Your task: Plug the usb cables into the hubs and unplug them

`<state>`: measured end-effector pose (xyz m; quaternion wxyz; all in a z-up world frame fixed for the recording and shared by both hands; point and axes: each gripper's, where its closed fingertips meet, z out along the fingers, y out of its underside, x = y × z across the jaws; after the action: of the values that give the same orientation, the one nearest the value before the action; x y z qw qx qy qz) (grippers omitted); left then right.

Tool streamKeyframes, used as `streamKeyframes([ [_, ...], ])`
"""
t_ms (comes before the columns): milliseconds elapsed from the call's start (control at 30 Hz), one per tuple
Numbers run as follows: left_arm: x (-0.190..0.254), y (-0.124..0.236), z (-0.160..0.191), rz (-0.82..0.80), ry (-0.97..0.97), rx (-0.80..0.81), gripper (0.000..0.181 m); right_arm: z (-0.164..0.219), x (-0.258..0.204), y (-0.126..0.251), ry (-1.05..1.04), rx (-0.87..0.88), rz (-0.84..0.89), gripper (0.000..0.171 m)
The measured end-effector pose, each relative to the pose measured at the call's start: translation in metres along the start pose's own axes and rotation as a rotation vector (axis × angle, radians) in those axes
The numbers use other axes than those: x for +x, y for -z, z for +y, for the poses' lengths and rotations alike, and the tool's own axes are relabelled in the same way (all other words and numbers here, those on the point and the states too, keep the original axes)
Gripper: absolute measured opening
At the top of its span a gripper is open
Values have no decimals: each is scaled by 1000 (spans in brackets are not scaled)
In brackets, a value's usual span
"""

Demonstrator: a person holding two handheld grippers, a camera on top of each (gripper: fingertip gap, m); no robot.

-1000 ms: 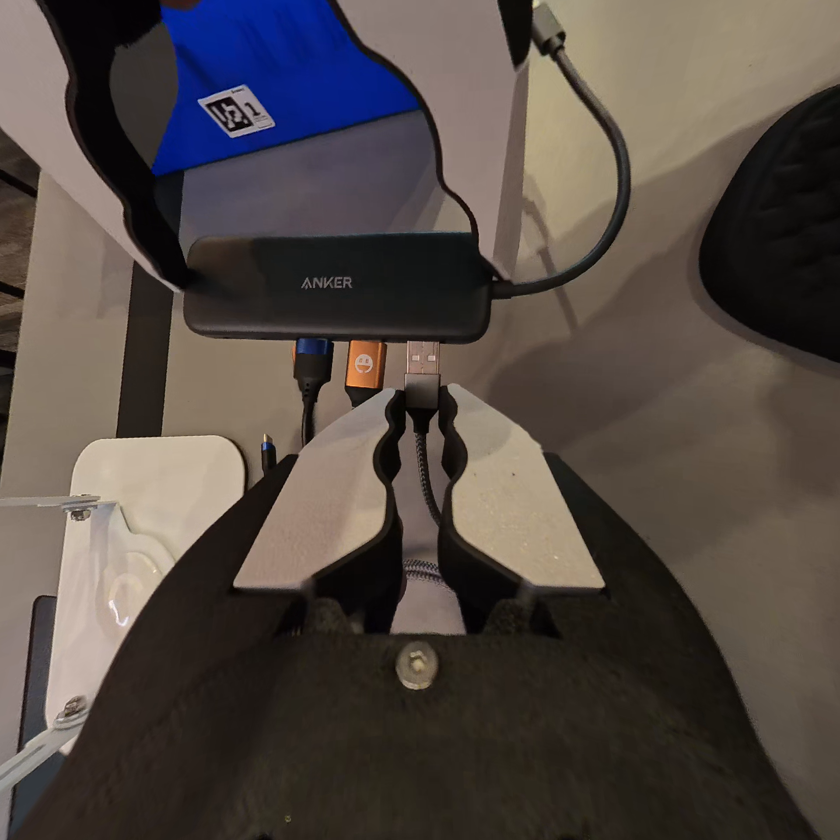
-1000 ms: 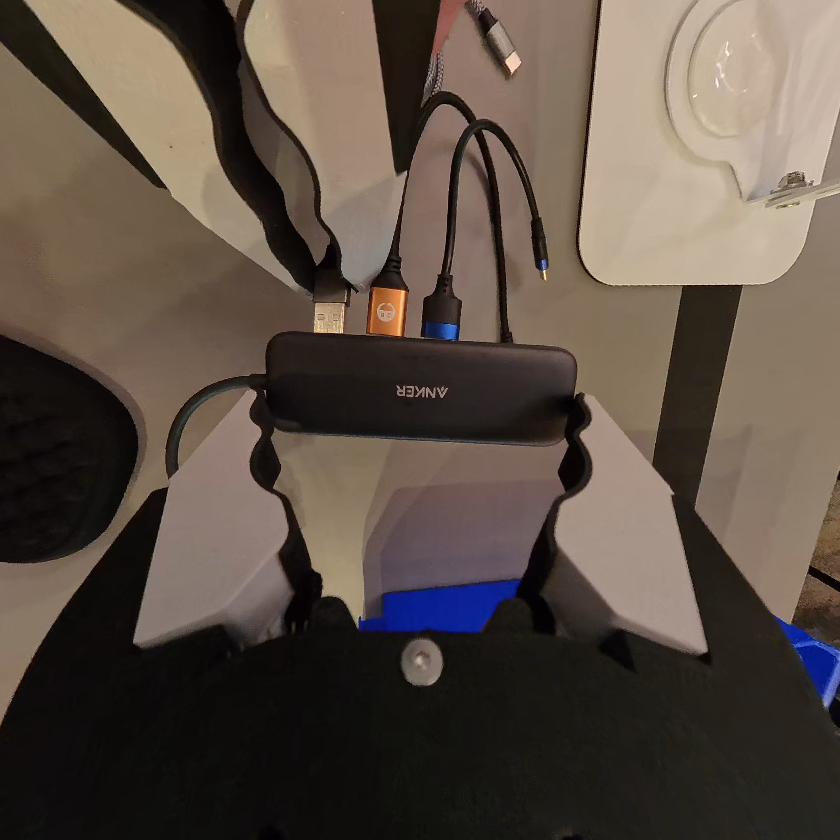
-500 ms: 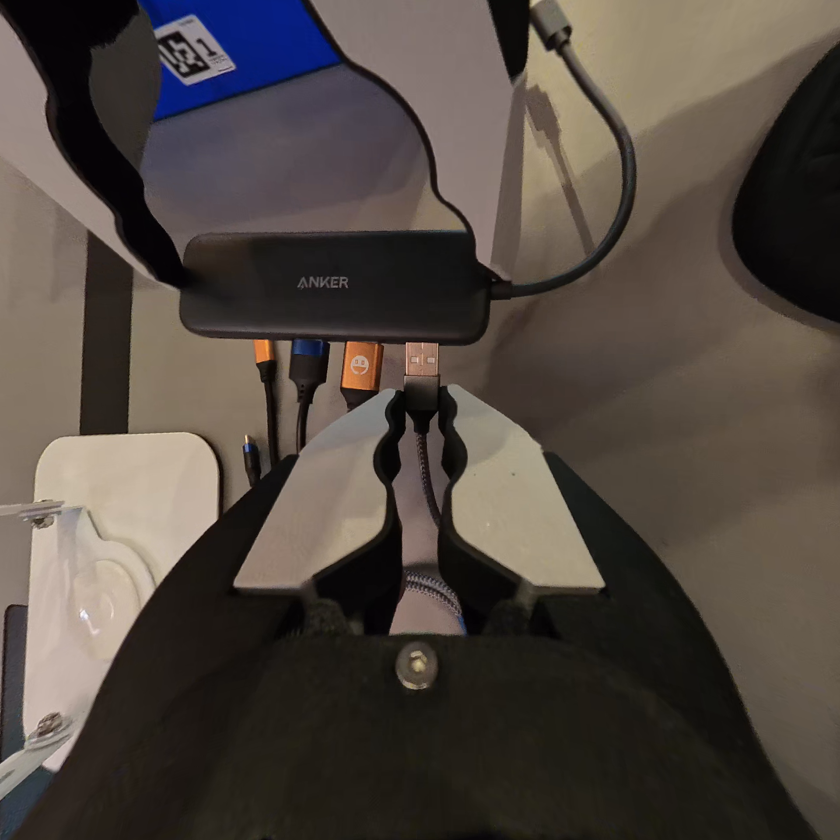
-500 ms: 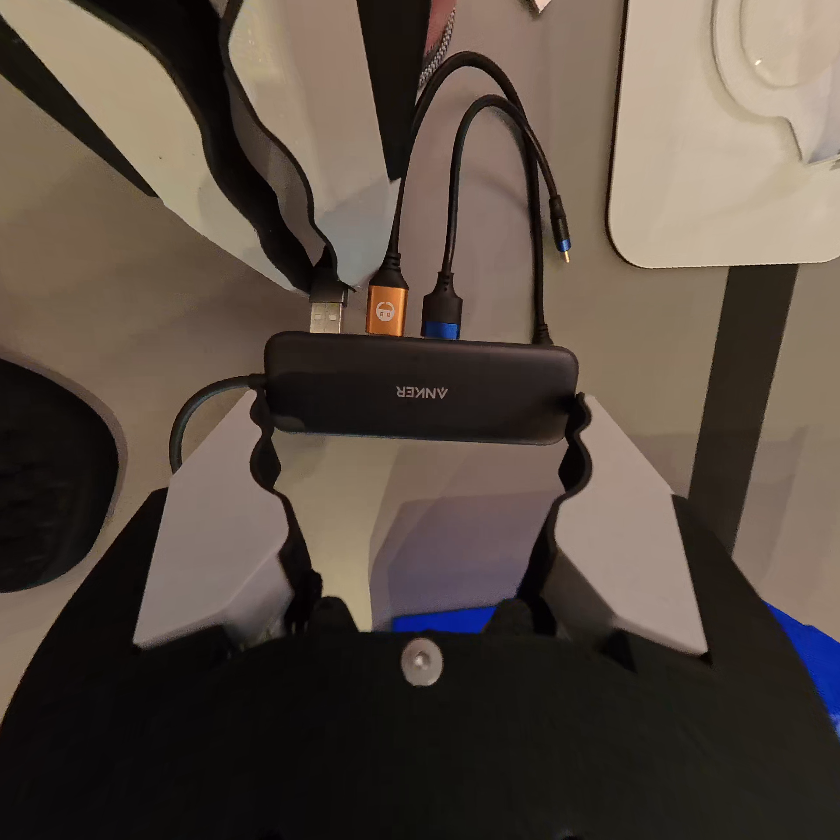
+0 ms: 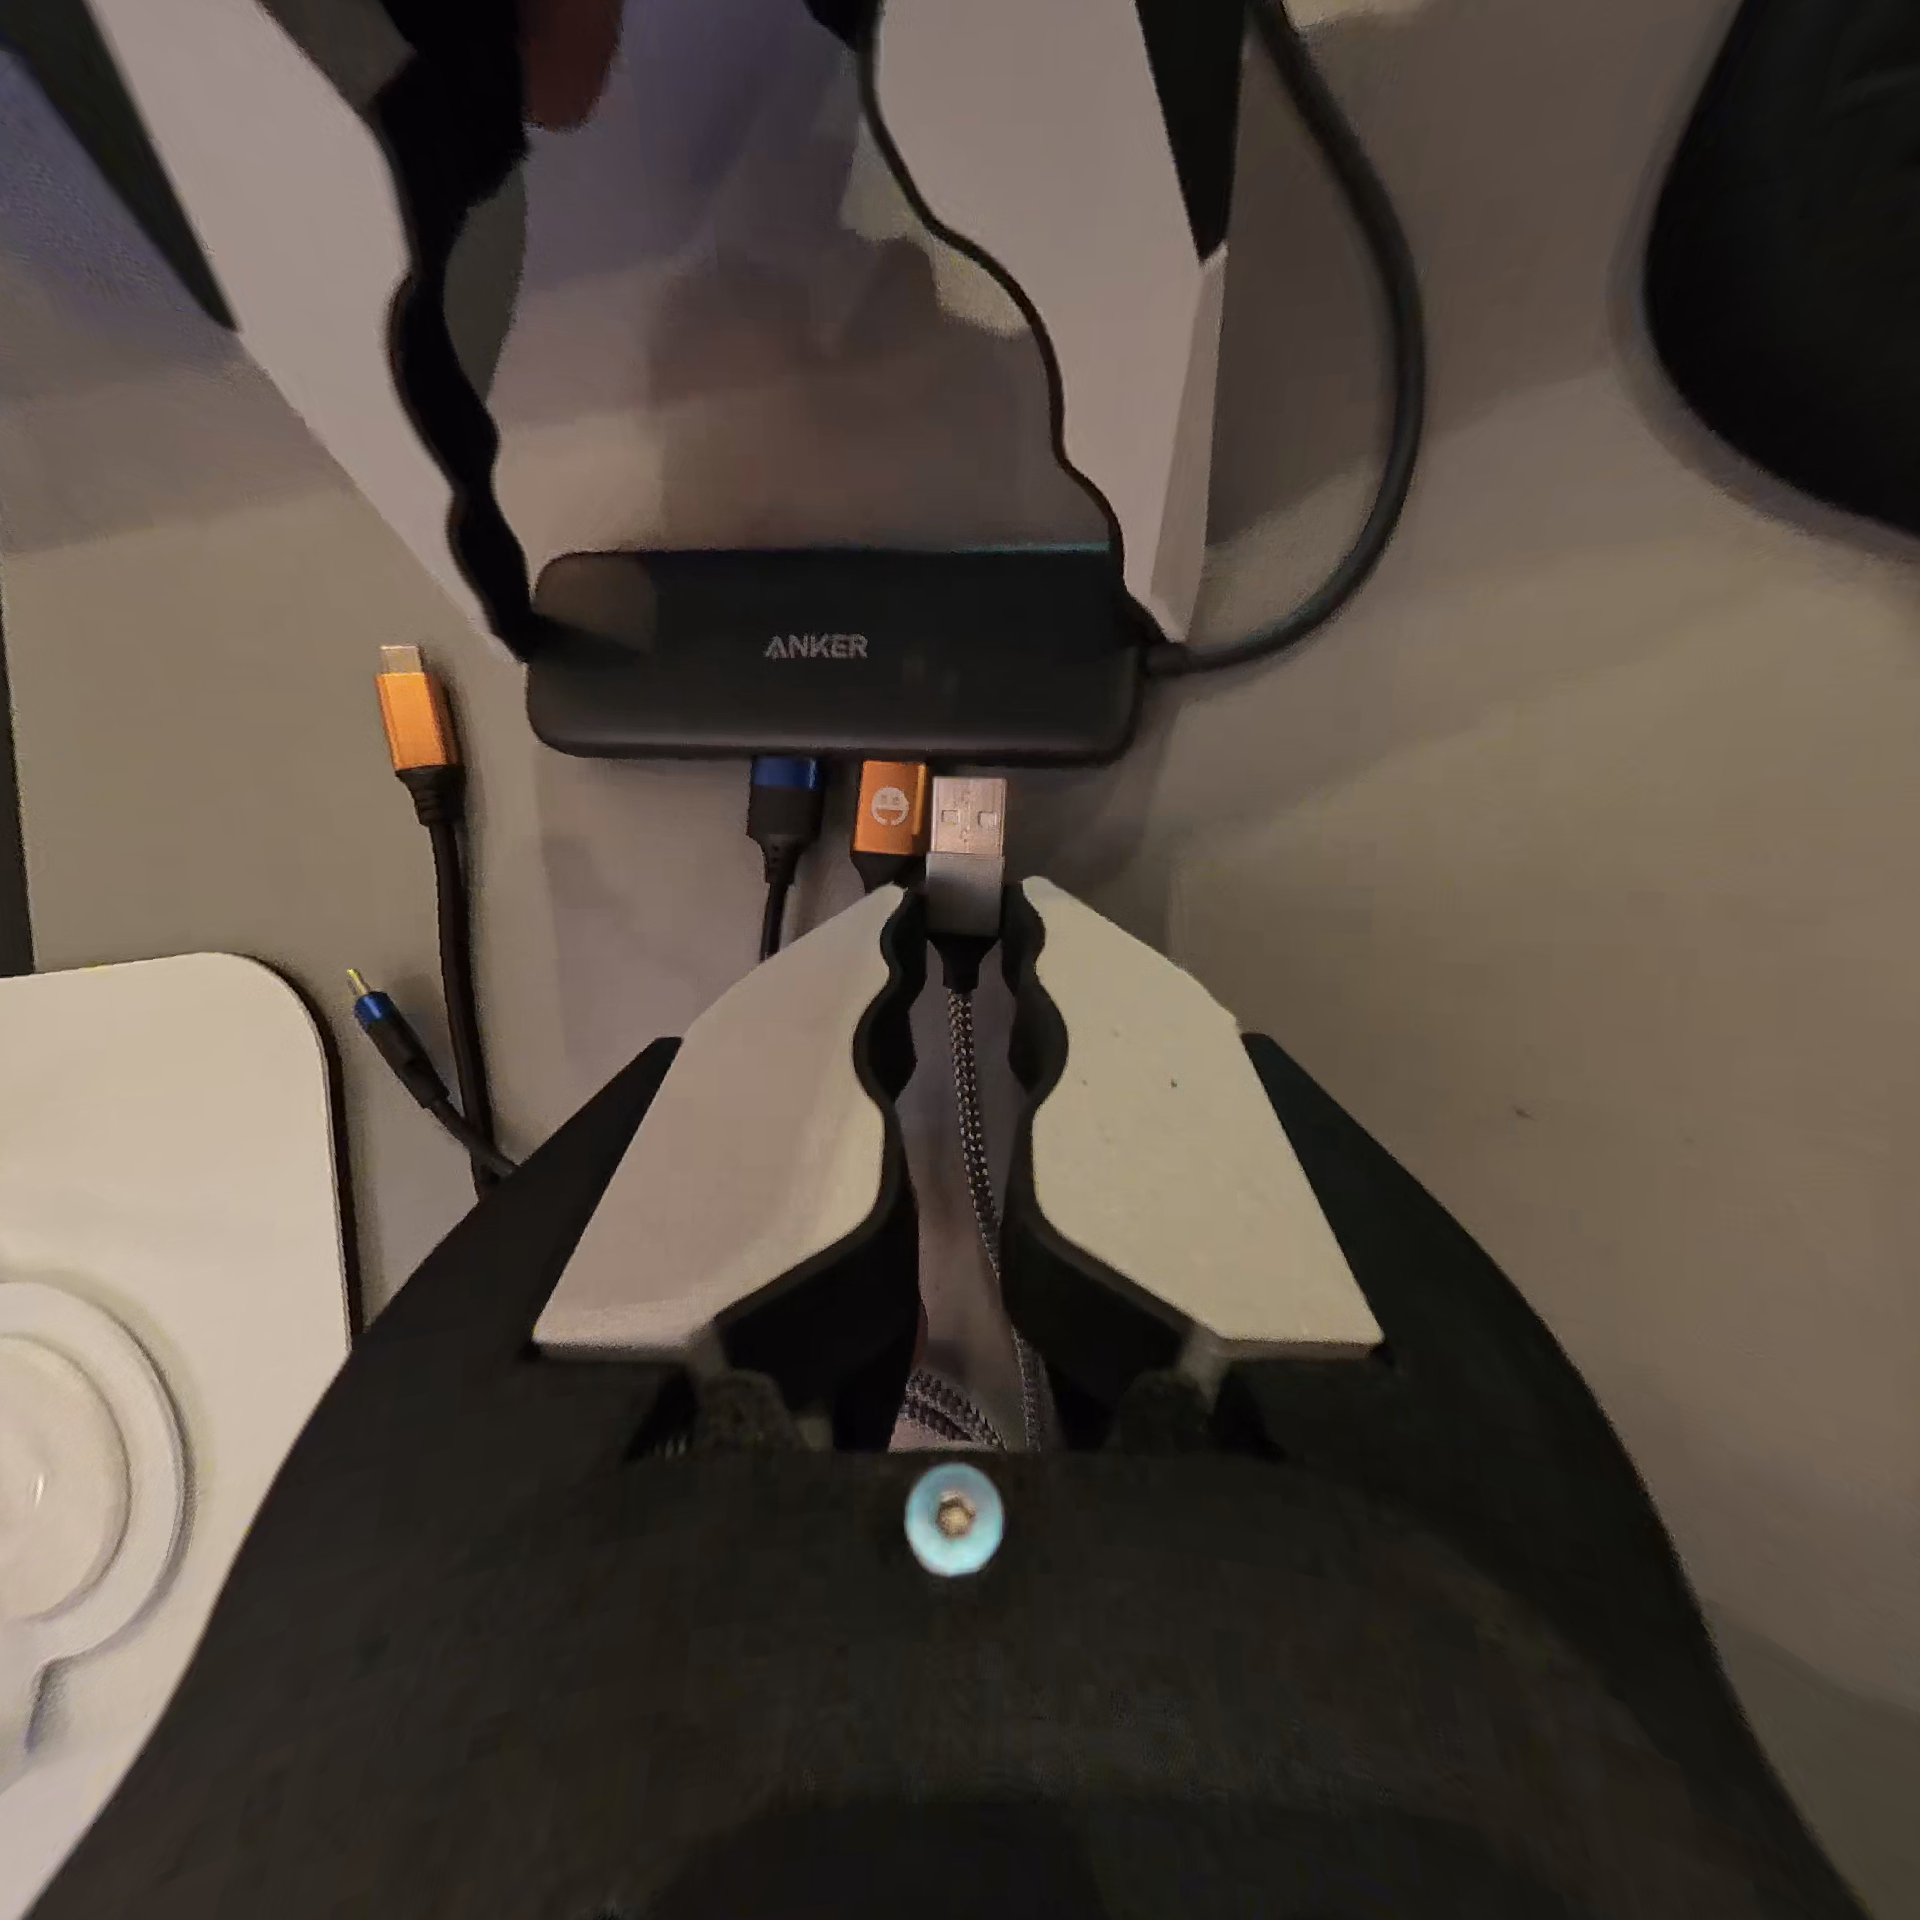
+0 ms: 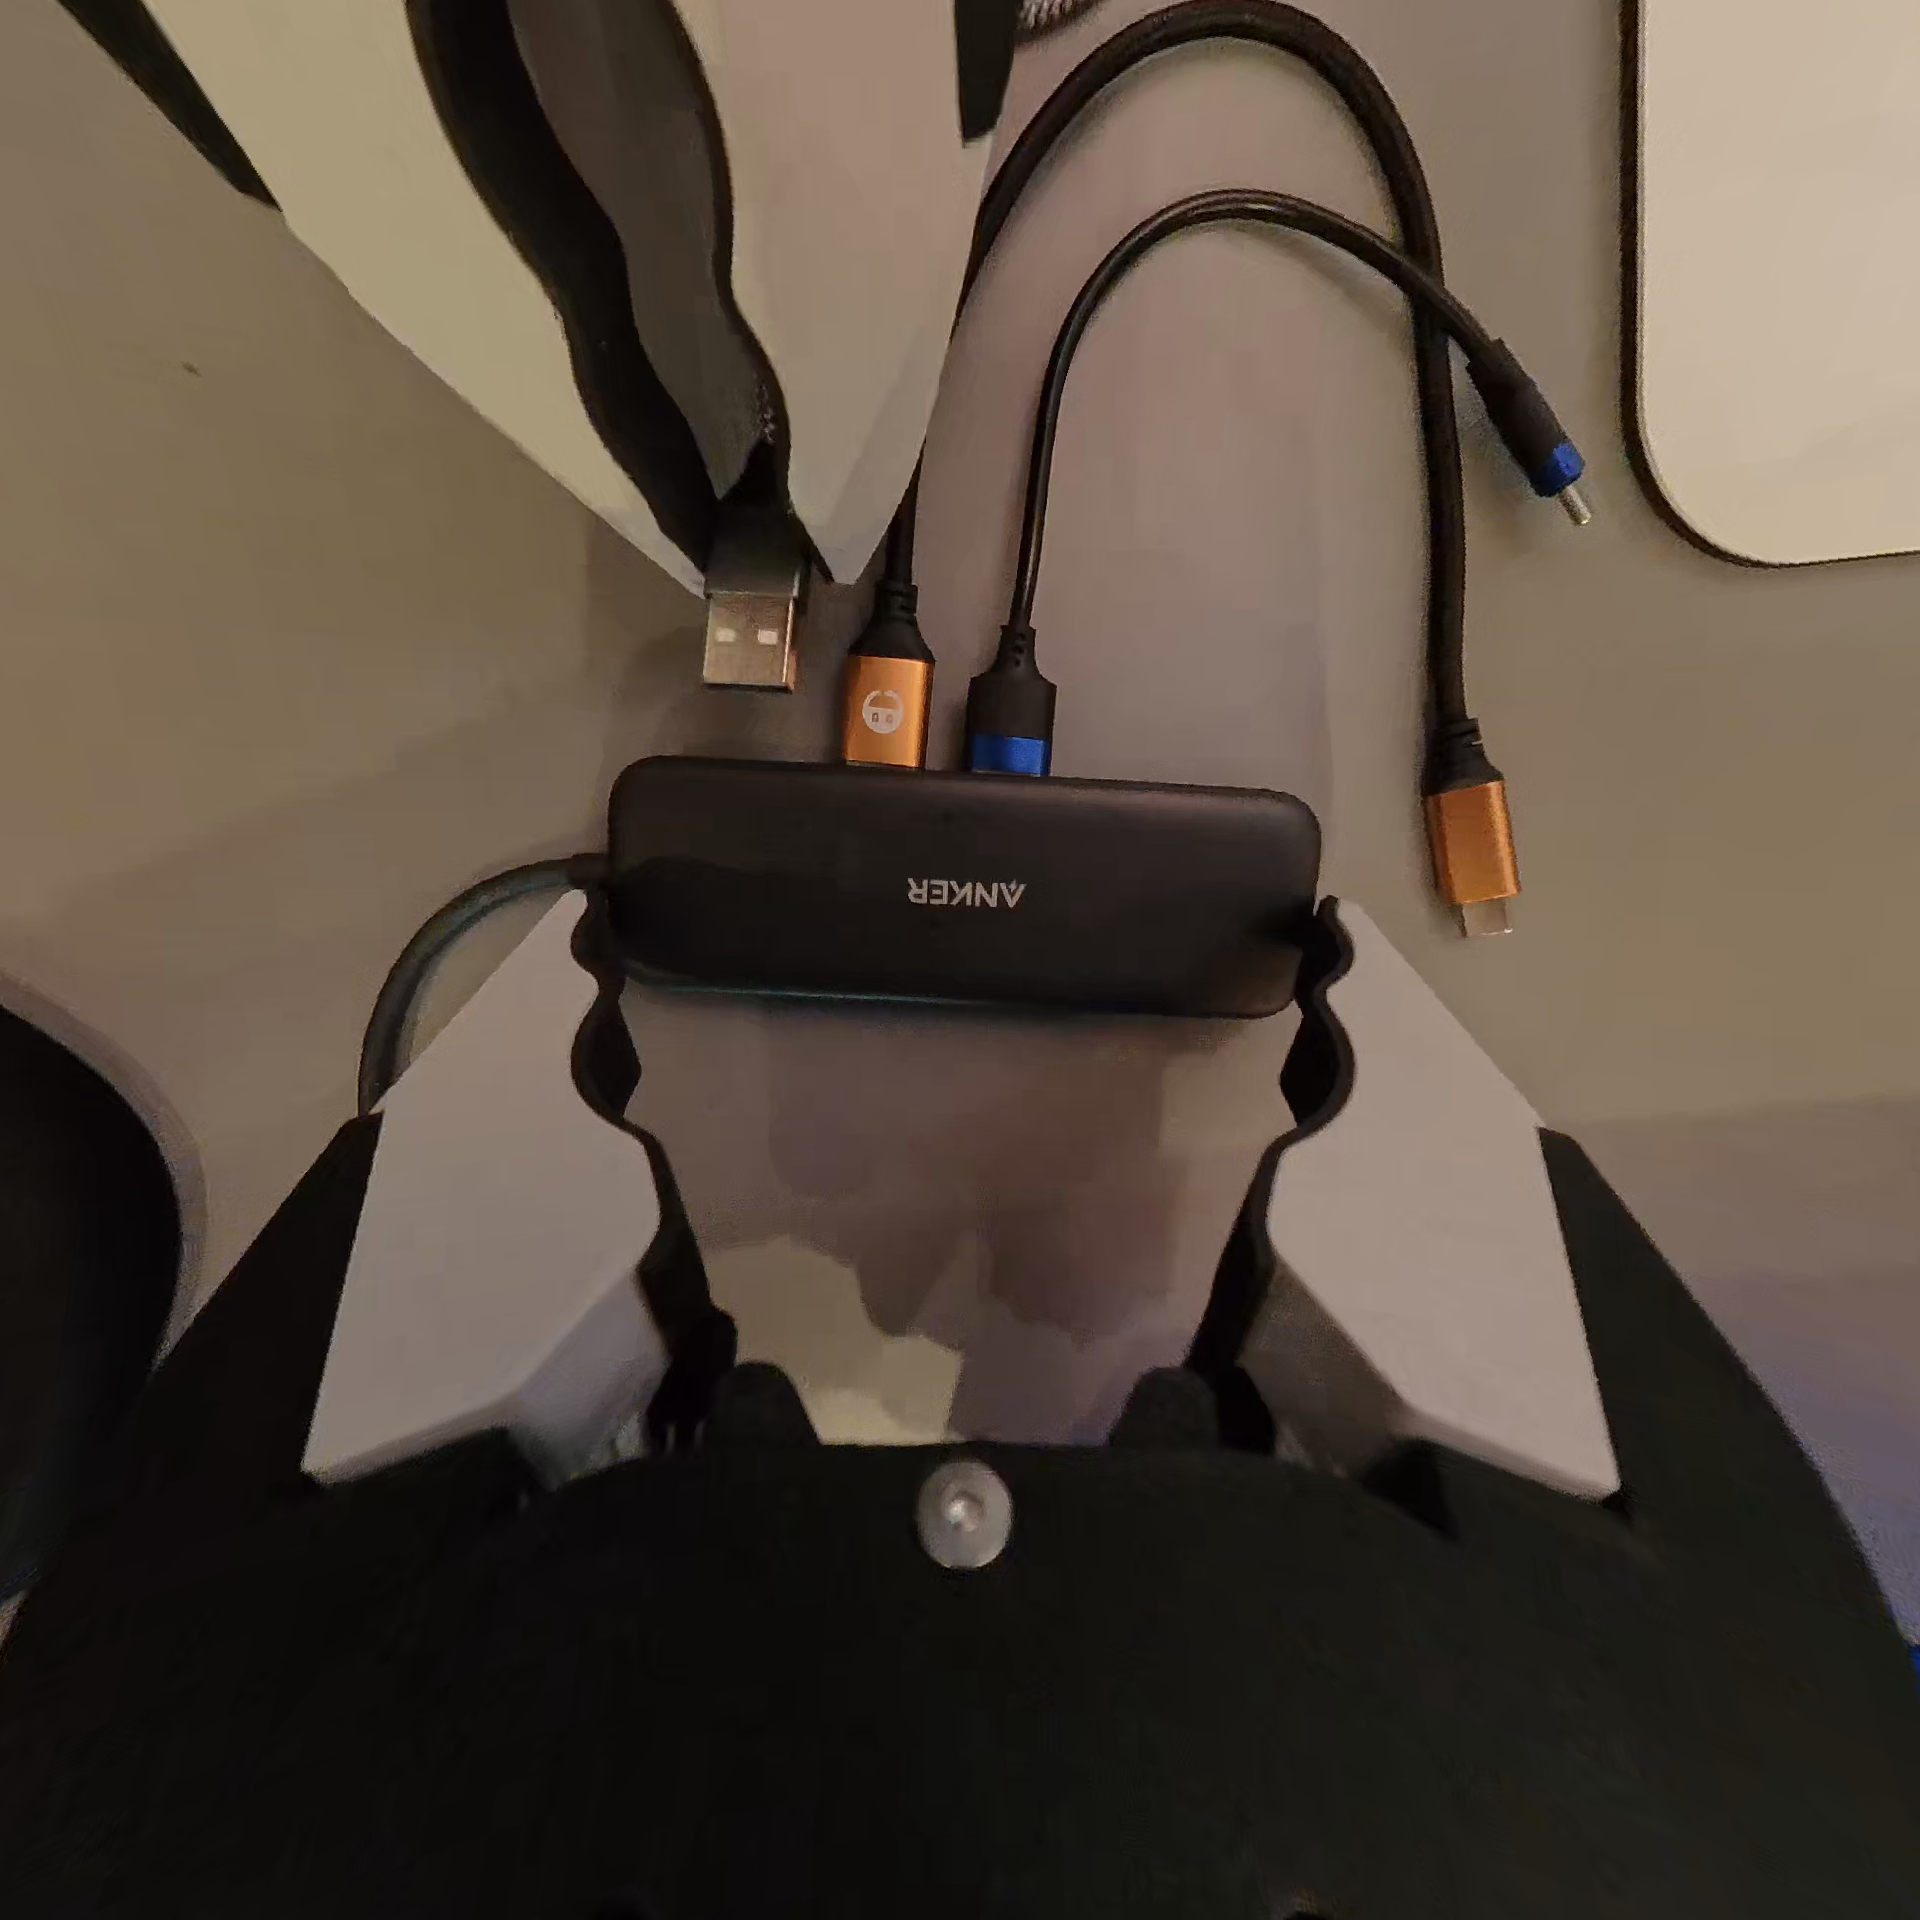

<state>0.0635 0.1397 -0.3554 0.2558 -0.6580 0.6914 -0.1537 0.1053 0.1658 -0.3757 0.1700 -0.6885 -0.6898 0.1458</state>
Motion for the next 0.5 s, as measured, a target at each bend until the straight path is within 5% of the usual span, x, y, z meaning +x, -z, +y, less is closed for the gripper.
streamKeyframes([
  [200,-1,34,-20,95,81,245,14,-7,6,20,11,78,103,132],
  [267,1,54,-31,153,96,374,14,-23,8,46,54,171,189,109],
  [333,8,77,-43,212,70,513,14,-56,-5,80,131,359,244,62],
  [367,10,86,-46,235,67,554,14,-71,-13,95,164,422,269,52],
  [500,24,118,-58,321,10,700,14,-113,-50,123,379,519,341,38],
])
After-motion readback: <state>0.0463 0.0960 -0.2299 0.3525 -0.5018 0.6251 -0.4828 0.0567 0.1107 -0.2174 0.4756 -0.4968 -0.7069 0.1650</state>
